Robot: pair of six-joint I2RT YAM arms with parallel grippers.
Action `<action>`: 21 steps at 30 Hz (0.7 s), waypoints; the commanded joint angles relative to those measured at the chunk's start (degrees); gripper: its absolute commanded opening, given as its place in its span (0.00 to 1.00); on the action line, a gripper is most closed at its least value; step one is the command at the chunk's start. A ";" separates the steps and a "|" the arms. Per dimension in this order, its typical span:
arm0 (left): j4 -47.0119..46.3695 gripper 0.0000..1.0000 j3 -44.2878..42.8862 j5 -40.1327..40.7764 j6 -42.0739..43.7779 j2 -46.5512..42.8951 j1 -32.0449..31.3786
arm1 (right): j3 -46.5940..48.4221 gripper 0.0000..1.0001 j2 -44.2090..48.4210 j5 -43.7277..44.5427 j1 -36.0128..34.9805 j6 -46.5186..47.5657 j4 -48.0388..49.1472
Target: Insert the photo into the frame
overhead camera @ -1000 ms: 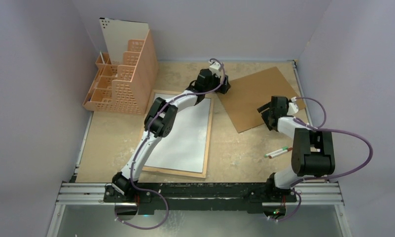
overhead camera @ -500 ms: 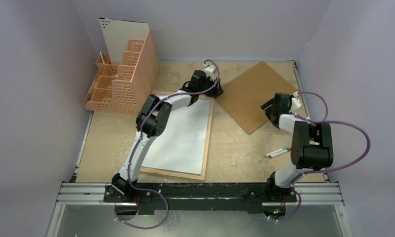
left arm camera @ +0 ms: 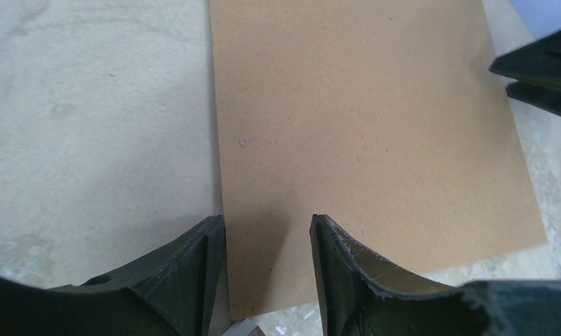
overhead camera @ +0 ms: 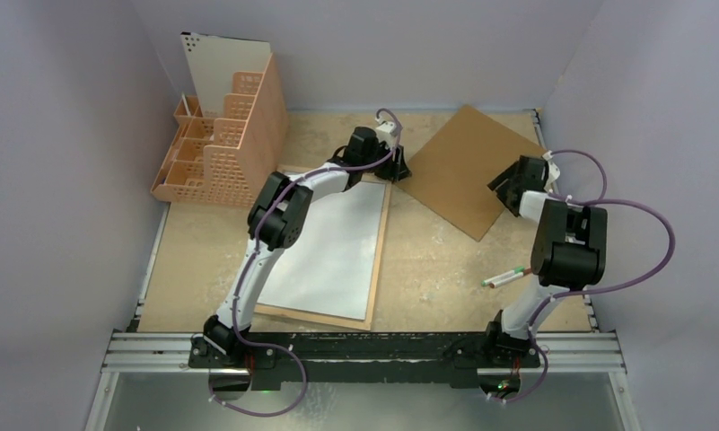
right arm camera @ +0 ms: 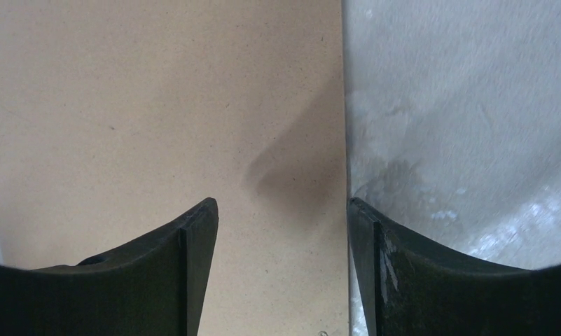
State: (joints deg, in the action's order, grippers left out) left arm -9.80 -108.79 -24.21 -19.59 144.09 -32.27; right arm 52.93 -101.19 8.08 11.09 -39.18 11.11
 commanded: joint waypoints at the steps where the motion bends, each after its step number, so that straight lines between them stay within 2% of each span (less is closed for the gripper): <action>1: 5.54 0.50 -0.46 -8.41 -1.71 2.18 -2.63 | 1.39 0.70 -3.16 -4.95 1.86 6.73 -5.40; 8: 6.72 0.50 1.17 -8.77 -0.62 0.83 -3.61 | 1.83 0.71 -3.55 -7.19 5.10 10.45 -5.14; 15: 8.68 0.49 2.89 -8.08 -2.34 -1.05 -4.52 | -0.04 0.72 -3.79 -11.94 5.52 8.84 -4.77; 18: 8.92 0.48 5.06 -7.39 -5.93 -2.71 -4.87 | -2.37 0.71 -3.56 -16.36 5.54 7.17 -4.77; 21: 7.04 0.48 7.21 -8.16 -13.38 -4.75 -4.88 | -6.61 0.69 -2.60 -21.28 5.52 4.19 -2.06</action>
State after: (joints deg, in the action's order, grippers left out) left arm -9.45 -106.21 -28.10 -22.02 142.47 -34.59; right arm 52.95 -102.39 -1.15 17.72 -30.17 14.00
